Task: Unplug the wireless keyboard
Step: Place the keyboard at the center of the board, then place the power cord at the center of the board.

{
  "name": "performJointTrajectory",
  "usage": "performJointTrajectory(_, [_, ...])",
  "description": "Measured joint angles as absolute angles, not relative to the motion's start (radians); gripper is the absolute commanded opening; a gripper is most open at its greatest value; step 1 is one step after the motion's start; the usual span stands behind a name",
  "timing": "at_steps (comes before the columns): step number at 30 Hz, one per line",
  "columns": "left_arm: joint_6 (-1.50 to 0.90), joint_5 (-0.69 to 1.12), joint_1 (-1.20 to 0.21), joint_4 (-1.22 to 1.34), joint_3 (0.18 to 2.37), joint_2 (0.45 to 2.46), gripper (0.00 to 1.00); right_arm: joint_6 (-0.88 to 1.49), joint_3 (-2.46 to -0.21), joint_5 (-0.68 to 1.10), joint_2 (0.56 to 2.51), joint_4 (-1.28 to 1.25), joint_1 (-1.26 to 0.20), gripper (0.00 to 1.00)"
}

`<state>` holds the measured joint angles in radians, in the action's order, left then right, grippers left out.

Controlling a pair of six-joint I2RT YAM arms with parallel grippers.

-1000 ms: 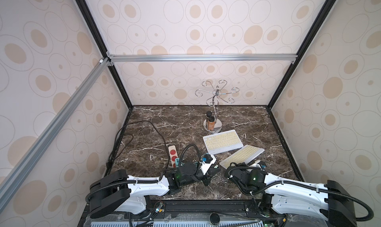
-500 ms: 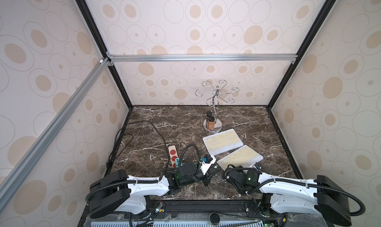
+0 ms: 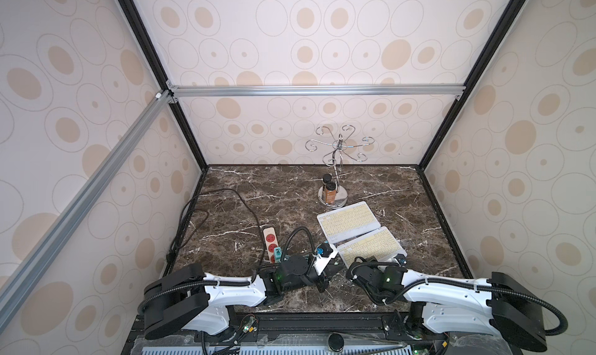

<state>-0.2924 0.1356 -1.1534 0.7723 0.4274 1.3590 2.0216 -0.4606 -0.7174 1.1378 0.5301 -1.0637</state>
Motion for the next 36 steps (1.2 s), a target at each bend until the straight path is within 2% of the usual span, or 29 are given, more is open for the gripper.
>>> performJointTrajectory(5, [-0.306, 0.154, -1.153, 0.796, 0.417, 1.431, 0.0, 2.028, -0.459, -0.781, 1.049, 0.532, -1.063, 0.77])
performJointTrajectory(11, [-0.325, 0.183, -1.153, 0.823, 0.417, 1.534, 0.0, 2.02, -0.459, -0.85, 0.947, 0.544, -1.04, 0.83])
performJointTrajectory(20, [-0.344, 0.189, -1.153, 0.823, 0.458, 1.651, 0.04, 1.793, -0.459, -0.823, 0.862, 0.505, -0.915, 0.83])
performJointTrajectory(23, [-0.344, 0.167, -1.153, 0.808, 0.48, 1.671, 0.09, 1.716, -0.459, -0.801, 0.857, 0.49, -0.883, 0.83])
performJointTrajectory(29, [-0.344, 0.15, -1.153, 0.773, 0.506, 1.695, 0.28, 1.552, -0.459, -0.772, 0.853, 0.422, -0.869, 0.83])
performJointTrajectory(33, [-0.34, 0.149, -1.153, 0.749, 0.519, 1.692, 0.48, 1.438, -0.459, -0.756, 0.852, 0.362, -0.868, 0.82])
performJointTrajectory(36, [-0.337, 0.144, -1.153, 0.729, 0.527, 1.668, 0.57, 1.359, -0.459, -0.751, 0.849, 0.33, -0.868, 0.81])
